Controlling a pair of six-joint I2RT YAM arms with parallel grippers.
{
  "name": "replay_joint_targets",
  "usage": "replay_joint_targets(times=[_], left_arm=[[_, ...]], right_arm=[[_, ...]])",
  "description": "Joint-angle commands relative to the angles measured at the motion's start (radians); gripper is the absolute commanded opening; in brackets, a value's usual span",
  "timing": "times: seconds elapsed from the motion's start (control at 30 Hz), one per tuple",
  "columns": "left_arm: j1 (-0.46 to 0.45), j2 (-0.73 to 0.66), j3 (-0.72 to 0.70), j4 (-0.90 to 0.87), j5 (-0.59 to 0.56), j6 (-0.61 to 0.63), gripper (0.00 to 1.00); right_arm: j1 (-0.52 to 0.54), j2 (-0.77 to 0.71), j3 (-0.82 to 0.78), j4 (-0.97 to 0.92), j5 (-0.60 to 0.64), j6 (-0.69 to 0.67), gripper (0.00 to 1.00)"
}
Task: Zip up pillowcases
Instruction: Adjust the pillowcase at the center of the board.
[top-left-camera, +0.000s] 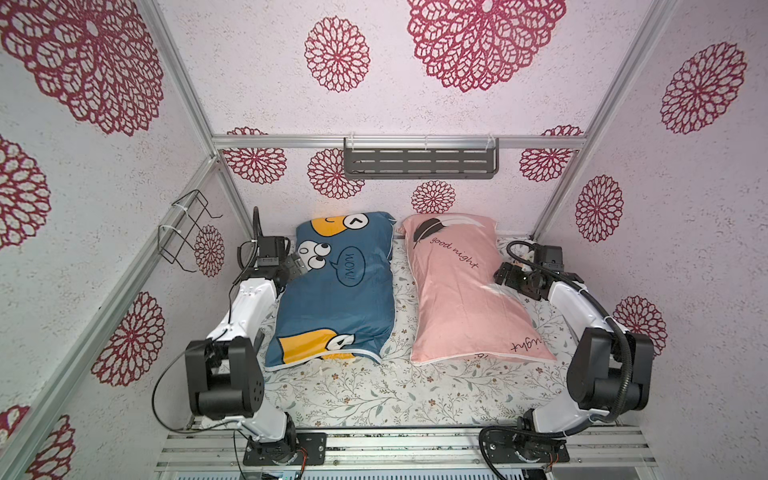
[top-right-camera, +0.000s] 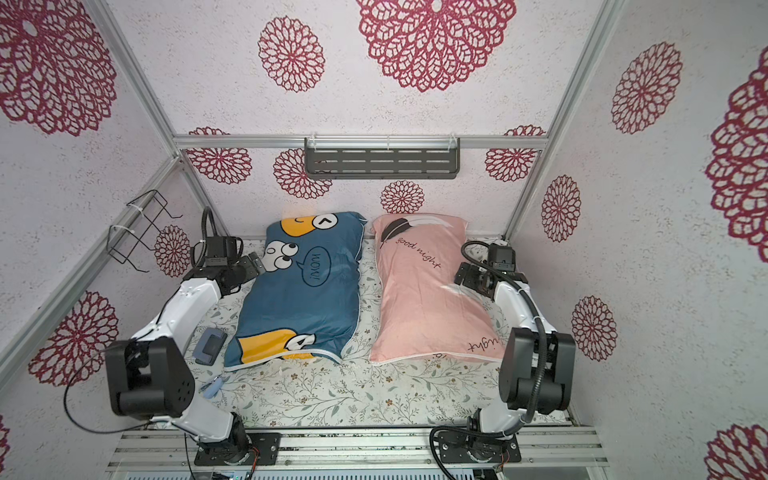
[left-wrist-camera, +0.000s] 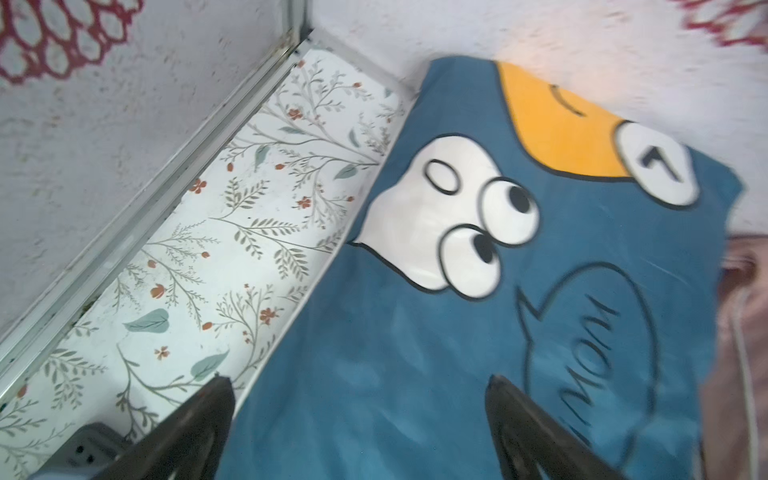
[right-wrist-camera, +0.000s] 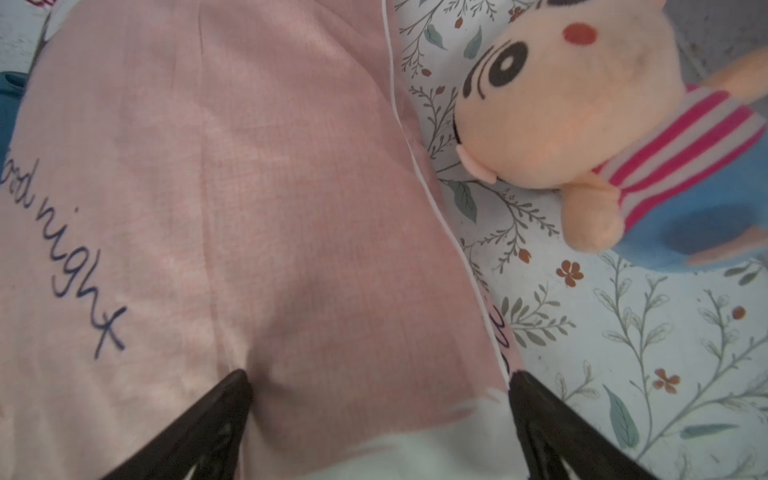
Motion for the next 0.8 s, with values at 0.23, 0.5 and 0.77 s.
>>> replay_joint_targets(times=[0.23, 0.5, 0.77], left_arm=[[0.000, 0.294, 0.124, 0.092, 0.118, -0.004, 0.98], [-0.085, 0.348, 0.075, 0.138, 0.136, -0.011, 0.98], [-0.205, 0.352, 0.064, 0.145, 0.142, -0.052, 0.98]], right_arm=[[0.004, 0.054, -0.025, 0.132, -0.032, -0.004, 0.99], [0.088, 0.104, -0.038, 0.160, -0.013, 0.003, 0.99], [0.181, 0.106, -0.081, 0.214, 0.002, 0.058, 0.97]])
